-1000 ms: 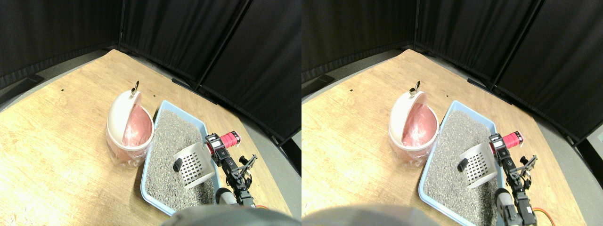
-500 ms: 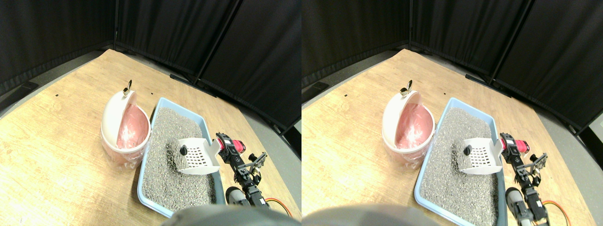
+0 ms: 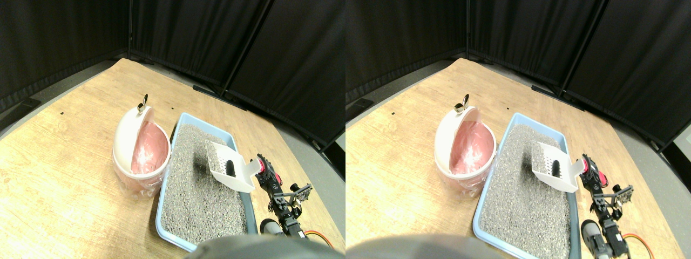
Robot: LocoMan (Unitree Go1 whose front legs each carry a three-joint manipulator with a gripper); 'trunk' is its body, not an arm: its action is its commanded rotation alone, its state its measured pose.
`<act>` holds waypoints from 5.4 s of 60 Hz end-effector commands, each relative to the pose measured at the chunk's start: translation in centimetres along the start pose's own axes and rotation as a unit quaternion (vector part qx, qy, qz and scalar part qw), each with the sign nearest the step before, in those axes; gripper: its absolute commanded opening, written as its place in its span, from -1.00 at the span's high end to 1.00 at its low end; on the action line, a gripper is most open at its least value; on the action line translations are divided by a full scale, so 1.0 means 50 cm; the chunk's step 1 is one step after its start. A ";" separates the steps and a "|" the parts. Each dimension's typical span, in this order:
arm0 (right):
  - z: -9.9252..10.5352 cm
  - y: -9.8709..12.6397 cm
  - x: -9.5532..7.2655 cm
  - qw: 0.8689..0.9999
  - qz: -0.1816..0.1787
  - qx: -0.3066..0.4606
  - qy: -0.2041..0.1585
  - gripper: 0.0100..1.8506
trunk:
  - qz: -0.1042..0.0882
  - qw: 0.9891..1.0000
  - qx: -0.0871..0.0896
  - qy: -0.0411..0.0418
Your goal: Scoop (unimanual)
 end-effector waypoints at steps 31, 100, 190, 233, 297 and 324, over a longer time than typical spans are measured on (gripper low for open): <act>0.025 0.045 0.012 0.996 0.024 0.079 -0.028 0.95 | 0.004 1.000 -0.011 -0.015; 0.051 0.125 0.044 0.995 0.101 -0.022 -0.008 0.95 | 0.050 0.998 -0.039 -0.017; 0.016 0.273 0.105 0.951 0.253 -0.170 0.057 0.95 | 0.139 0.986 -0.087 -0.020; -0.004 0.329 0.106 0.919 0.296 -0.250 0.076 0.95 | 0.155 0.982 -0.100 -0.028; 0.010 0.410 0.086 0.865 0.303 -0.391 0.087 0.95 | 0.167 0.979 -0.113 -0.043; 0.013 0.405 0.079 0.853 0.293 -0.424 0.081 0.71 | 0.165 0.979 -0.114 -0.044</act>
